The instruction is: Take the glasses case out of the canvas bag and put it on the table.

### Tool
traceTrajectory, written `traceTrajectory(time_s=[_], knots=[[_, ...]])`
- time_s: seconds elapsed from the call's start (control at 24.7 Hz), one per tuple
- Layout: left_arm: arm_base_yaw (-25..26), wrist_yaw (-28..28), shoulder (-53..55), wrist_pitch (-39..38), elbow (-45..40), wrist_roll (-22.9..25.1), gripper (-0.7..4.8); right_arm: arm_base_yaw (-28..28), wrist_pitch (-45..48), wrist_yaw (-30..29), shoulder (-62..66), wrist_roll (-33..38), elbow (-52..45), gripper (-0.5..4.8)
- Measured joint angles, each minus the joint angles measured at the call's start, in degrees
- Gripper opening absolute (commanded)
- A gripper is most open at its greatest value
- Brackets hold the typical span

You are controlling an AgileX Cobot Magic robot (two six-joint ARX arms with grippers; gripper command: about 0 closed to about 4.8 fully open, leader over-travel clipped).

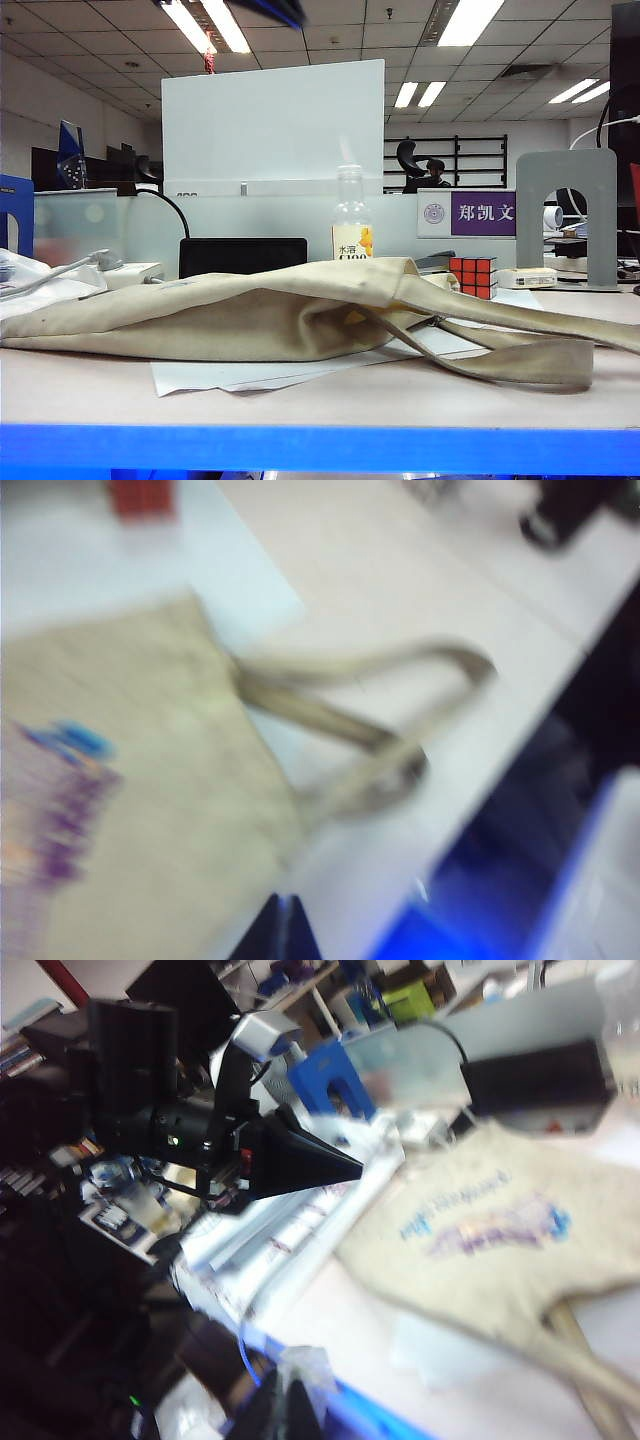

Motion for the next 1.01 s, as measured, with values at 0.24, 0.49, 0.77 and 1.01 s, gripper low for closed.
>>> traceTrajectory(time_s=[0.24, 0.49, 0.77, 1.01], knots=[[-5.20, 0.00, 5.81, -4.76, -0.07, 0.76, 0.02, 4.13, -11.63, 3.08, 0.24, -8.72, -0.39, -0.08], [-10.05, -0.17, 13.73, -1.60, 0.09, 4.11, 1.54, 7.91, -11.41, 4.52, 0.20, -9.64, -0.31, -0.08], [-15.04, -6.34, 27.17, -2.62, 10.69, 11.28, 1.54, 12.07, -11.39, 4.39, 0.17, -9.79, -0.28, -0.08], [-15.06, -7.56, 40.85, -5.64, 26.69, 15.39, 2.44, 15.65, -12.04, 2.10, 0.17, -9.81, -0.28, -0.08]])
